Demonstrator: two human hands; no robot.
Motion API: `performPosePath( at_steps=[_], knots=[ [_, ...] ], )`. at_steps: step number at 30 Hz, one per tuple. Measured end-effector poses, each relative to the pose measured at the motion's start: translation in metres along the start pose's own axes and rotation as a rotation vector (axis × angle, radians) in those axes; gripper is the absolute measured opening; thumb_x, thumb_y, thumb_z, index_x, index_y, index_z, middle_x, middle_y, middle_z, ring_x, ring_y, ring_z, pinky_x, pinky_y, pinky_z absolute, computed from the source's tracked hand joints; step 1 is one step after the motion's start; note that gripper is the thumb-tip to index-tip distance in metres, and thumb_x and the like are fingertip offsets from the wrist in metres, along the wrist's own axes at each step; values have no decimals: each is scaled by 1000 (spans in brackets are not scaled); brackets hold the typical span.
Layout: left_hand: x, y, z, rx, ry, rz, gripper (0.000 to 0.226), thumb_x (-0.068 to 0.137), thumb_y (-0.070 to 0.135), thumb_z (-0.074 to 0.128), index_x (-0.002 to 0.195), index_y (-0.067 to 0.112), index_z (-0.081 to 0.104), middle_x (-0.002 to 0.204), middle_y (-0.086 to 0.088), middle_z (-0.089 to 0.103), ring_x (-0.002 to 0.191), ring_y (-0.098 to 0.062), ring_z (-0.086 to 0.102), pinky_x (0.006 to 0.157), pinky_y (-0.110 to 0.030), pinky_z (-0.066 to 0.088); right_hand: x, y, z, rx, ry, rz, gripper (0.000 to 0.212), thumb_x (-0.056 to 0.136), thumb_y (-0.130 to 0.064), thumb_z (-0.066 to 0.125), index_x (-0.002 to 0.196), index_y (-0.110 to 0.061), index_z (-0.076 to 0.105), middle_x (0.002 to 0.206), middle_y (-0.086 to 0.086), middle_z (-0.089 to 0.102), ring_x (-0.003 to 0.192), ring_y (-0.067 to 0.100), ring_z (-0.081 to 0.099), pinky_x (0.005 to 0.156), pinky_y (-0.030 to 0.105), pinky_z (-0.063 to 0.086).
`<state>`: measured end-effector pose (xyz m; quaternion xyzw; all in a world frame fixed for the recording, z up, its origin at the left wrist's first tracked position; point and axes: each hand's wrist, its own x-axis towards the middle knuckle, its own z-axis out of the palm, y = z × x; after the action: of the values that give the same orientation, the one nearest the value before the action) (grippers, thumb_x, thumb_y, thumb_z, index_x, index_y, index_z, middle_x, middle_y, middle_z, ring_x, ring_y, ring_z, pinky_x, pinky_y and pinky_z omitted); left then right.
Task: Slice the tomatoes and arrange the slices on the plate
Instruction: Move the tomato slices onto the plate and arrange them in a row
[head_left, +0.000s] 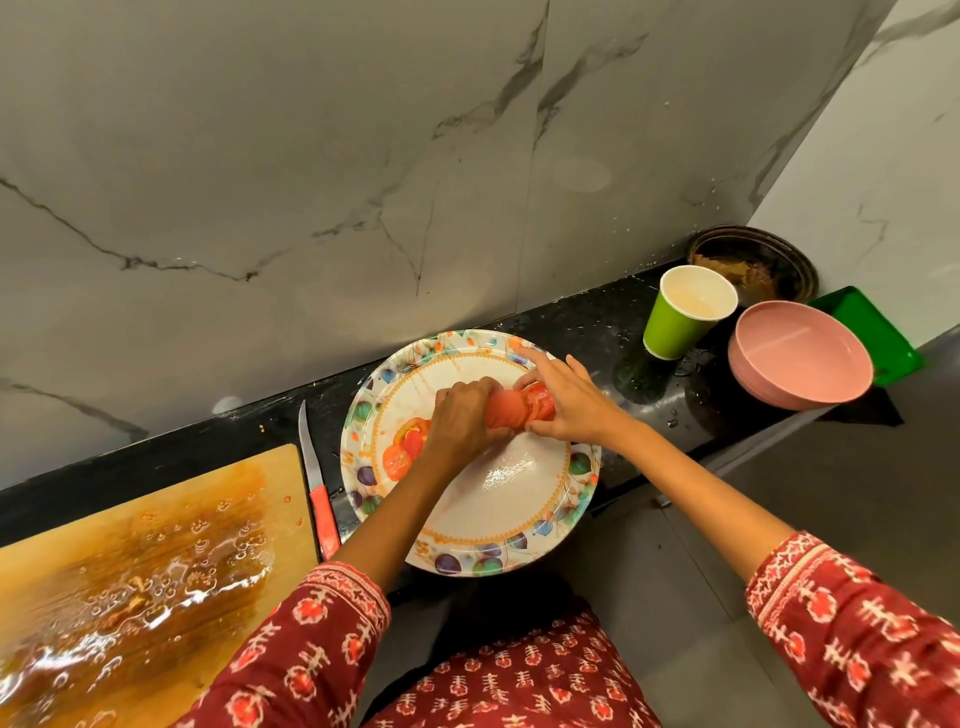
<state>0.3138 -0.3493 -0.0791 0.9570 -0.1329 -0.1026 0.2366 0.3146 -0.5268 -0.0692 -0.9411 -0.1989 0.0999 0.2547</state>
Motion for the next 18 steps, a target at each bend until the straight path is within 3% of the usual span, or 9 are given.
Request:
performPosePath(
  at_steps=[6,18],
  knots=[
    [0,0,-3,-140,-24,-41,61,74,36,74,124,14,47,123,-8,56,111,-23,54,95,-34,46,5,-3,3,49,13,6,89,78,-25,72,146,-19,16,130,-3,53,137,18,31,116,51,-1],
    [-1,0,-5,-155,-18,-44,61,75,35,74,125,16,45,124,-8,54,111,-23,53,93,-33,48,7,-4,4,53,-2,17,91,78,-24,71,147,-20,12,125,0,55,134,19,35,116,51,-1]
  ],
)
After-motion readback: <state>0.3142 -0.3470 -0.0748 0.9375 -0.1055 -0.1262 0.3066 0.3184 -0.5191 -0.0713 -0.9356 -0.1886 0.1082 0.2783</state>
